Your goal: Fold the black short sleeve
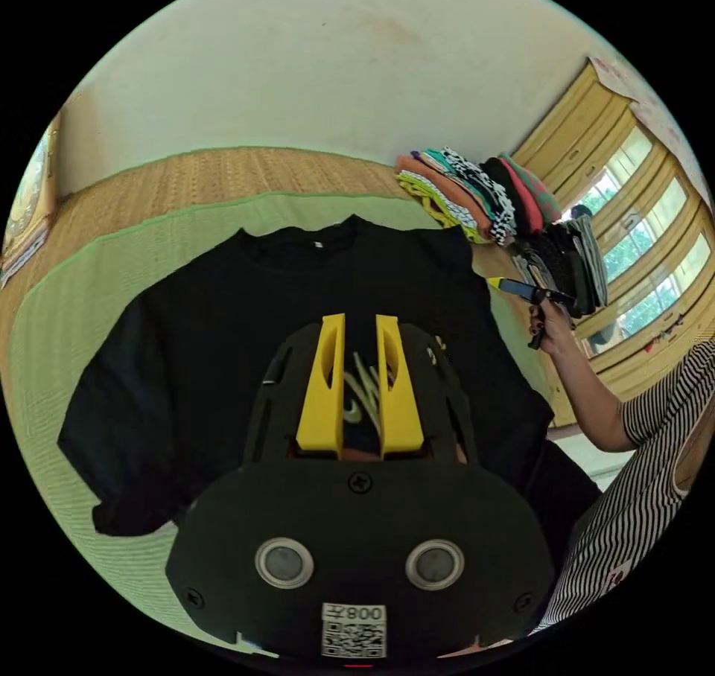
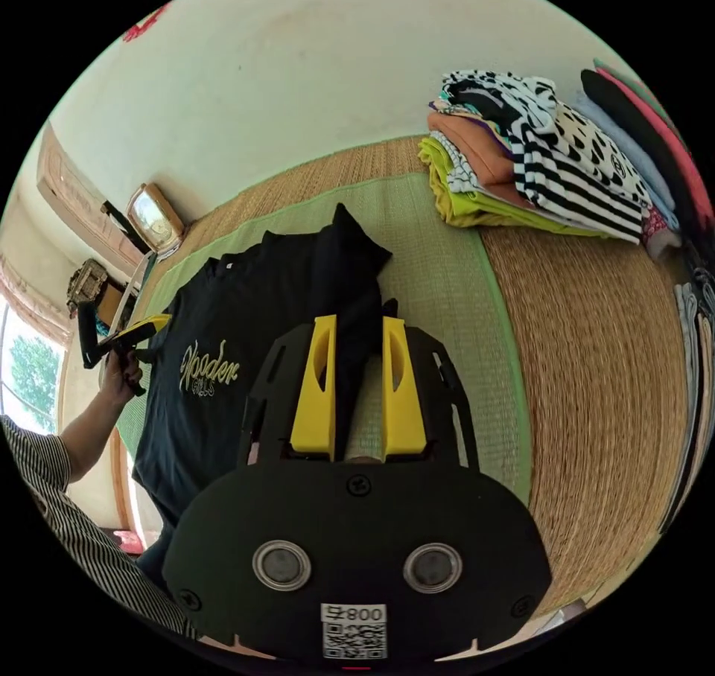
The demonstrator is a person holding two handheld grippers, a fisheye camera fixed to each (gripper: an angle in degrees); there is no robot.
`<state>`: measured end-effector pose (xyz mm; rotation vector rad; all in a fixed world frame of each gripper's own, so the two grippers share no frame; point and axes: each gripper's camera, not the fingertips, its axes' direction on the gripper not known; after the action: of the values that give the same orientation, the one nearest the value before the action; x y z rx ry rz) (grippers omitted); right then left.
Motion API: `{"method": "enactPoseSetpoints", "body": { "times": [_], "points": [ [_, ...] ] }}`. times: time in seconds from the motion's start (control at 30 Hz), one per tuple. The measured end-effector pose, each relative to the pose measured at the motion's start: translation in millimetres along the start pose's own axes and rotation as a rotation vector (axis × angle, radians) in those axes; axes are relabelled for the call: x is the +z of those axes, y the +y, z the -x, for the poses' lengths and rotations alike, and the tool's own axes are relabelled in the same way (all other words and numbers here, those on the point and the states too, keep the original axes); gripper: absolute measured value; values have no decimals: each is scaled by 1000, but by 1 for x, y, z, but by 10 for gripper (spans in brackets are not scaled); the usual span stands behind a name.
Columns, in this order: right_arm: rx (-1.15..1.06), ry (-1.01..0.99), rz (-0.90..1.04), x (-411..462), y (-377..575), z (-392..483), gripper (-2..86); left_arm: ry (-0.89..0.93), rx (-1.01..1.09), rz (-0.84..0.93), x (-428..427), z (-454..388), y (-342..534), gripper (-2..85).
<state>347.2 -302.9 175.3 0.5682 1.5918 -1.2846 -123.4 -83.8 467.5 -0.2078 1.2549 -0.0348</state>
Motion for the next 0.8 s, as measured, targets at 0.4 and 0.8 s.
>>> {"method": "enactPoseSetpoints", "body": {
  "times": [0.4, 0.8],
  "points": [
    [139, -134, -109, -1, 41, -55, 34, 189, 330, 65, 163, -108, -169, 85],
    [-5, -132, -144, 4, 93, -40, 23, 80, 358, 178, 245, -109, -202, 100]
  ]
}}
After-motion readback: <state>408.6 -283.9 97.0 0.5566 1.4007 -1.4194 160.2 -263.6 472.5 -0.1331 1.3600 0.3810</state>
